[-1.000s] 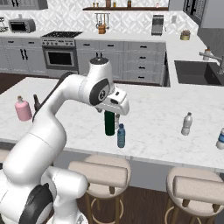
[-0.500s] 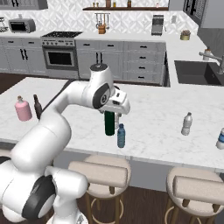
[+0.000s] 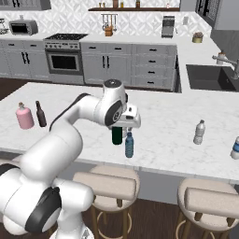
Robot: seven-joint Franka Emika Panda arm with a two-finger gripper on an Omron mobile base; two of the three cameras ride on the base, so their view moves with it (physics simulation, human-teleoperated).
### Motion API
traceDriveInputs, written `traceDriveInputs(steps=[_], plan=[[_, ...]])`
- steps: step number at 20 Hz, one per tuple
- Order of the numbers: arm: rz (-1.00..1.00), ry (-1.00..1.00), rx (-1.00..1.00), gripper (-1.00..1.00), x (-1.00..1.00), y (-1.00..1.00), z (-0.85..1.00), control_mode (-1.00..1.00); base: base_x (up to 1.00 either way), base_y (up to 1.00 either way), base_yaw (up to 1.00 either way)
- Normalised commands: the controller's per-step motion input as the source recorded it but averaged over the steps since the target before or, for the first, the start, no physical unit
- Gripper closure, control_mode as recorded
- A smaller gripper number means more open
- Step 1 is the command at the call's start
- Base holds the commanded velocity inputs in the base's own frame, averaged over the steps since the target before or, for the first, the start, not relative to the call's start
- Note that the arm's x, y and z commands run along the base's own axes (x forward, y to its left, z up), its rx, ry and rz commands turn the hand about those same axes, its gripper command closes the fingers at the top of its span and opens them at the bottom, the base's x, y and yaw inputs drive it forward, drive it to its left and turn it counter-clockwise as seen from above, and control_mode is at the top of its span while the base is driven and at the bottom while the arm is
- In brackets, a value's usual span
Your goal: Move the plastic bottles in the middle to the plastics group, and the glass bottles in the middle to the glass group.
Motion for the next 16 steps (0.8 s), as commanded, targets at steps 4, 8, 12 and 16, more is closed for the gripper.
traceDriveInputs(steps=[4, 8, 12, 16], plan=[[0.07, 0.00, 0.00, -1.00, 0.15, 0.00, -0.21, -1.00, 0.00, 0.00, 0.00], [0.06, 0.00, 0.00, -1.00, 0.36, -0.13, -0.13, -1.00, 0.00, 0.00, 0.00], [0.04, 0.00, 0.00, -1.00, 0.15, -0.25, 0.00, -1.00, 0.00, 0.00, 0.00], [0.03, 0.00, 0.00, -1.00, 0.07, -0.19, -0.01, -1.00, 0.00, 0.00, 0.00]])
